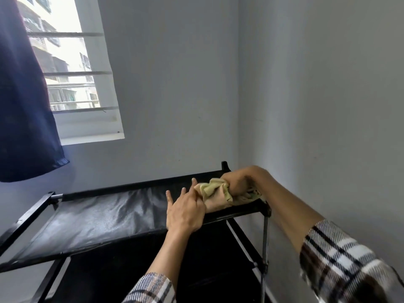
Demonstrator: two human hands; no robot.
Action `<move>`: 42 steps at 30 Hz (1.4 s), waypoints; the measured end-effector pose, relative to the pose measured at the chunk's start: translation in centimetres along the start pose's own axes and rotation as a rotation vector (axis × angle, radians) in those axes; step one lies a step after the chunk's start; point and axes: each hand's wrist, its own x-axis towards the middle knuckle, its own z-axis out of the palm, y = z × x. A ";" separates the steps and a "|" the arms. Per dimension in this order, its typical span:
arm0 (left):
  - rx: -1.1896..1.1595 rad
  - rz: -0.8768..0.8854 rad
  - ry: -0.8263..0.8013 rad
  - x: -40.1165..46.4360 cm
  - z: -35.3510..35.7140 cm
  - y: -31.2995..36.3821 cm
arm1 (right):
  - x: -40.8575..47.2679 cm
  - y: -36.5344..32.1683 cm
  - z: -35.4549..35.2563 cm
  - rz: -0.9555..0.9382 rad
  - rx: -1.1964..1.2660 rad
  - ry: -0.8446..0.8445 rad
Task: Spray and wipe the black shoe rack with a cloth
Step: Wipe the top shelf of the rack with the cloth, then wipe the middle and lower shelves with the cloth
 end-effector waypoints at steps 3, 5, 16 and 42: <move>-0.349 -0.002 0.046 0.1 -0.9 -0.2 | -2.1 0.8 -1.3 -0.028 0.147 0.176; -0.434 0.005 0.092 -0.1 -1.6 -0.5 | -3.4 1.3 -2.0 -0.065 0.306 0.285; -0.350 0.146 0.216 -5.1 -6.1 -1.5 | -8.7 -0.5 1.4 -0.395 1.087 0.419; -0.185 -0.519 0.207 -17.1 -4.2 -26.3 | 8.1 -18.2 19.1 -0.164 1.121 0.216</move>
